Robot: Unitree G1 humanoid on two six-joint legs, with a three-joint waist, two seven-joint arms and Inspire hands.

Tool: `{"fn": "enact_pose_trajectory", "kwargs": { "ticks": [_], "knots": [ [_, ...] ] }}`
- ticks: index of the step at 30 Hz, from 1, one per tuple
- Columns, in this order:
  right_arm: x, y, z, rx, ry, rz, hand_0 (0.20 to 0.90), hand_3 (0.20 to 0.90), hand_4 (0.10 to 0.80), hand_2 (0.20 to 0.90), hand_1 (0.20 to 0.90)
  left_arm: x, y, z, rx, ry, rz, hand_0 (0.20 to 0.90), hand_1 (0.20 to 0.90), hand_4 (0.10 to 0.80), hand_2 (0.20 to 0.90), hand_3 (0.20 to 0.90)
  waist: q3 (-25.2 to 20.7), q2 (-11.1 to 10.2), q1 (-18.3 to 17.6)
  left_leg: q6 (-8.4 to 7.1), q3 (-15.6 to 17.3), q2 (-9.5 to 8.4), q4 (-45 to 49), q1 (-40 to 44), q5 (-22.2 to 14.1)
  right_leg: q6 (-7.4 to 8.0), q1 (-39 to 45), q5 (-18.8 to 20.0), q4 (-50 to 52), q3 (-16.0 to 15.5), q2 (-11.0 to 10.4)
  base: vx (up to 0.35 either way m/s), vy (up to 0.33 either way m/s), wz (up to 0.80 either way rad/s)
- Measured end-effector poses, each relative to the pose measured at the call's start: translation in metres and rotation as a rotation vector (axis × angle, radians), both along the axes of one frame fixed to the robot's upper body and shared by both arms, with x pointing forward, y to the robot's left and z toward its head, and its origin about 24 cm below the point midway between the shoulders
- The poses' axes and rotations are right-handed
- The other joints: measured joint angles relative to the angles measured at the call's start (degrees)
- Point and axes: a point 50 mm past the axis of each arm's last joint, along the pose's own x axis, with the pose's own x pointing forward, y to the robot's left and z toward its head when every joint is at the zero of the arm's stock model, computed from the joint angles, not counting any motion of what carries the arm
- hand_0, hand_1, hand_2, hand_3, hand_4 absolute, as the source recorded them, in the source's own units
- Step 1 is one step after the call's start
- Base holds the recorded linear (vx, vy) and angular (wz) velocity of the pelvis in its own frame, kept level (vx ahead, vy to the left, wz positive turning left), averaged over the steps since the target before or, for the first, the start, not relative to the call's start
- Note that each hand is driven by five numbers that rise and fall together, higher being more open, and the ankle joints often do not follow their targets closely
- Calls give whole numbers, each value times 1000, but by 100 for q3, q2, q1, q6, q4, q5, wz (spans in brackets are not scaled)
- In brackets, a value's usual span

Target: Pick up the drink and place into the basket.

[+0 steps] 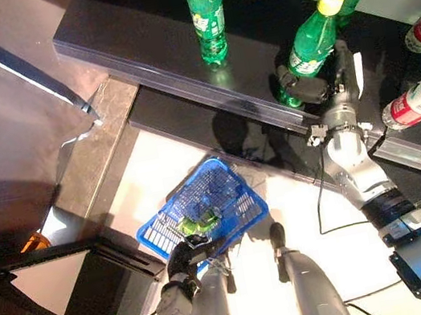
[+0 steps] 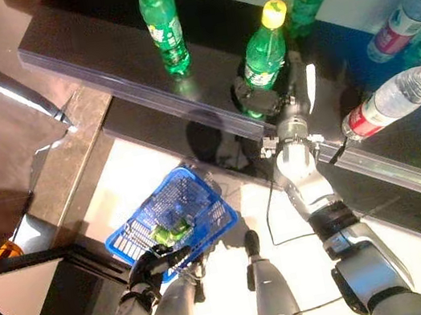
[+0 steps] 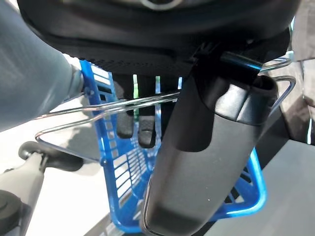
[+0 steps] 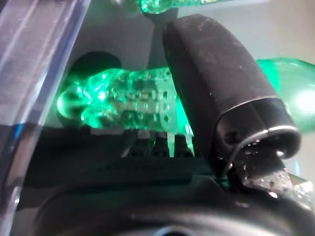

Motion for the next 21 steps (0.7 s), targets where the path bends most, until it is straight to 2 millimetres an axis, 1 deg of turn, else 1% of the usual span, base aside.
{"fn": "enact_pose_trajectory", "kwargs": {
  "ticks": [3,4,5,6,9,21],
  "knots": [
    [3,0,3,15,4,5,900,900,800,900,900,1,-1,1,-4,-2,-3,300,300,100,300,200,2,3,97,1,-13,-11,-8,0,-1,0,6,-2,-9,-9,-7,10,-1,1],
    [3,0,4,14,3,6,752,727,627,752,752,2,-1,1,-4,-4,-3,300,300,100,300,200,2,3,127,2,-15,-12,-10,0,0,0,6,-2,-10,-13,-7,0,0,0],
    [4,0,4,11,6,7,455,381,281,455,455,2,-1,1,-5,-5,-4,300,300,100,300,200,3,3,148,2,-25,-13,-7,0,1,0,12,-2,-10,-21,-9,-1,-10,4],
    [6,0,4,5,14,4,300,200,100,300,300,2,-1,1,-8,-4,-1,300,300,100,300,200,3,3,152,4,-38,-17,-2,1,2,0,22,-2,-10,-31,-12,-4,-6,6],
    [10,-2,7,1,24,-11,300,200,100,300,300,2,-1,1,-15,-2,4,300,300,100,300,200,3,3,170,17,-70,-35,2,1,22,3,37,0,-4,-52,-27,5,-1,7],
    [10,-4,6,6,27,-18,300,200,100,300,300,2,-1,1,-21,-1,11,300,300,100,300,200,5,-1,163,10,-133,-51,-86,23,110,4,72,8,-24,-162,-45,-12,0,4]
  ]
}}
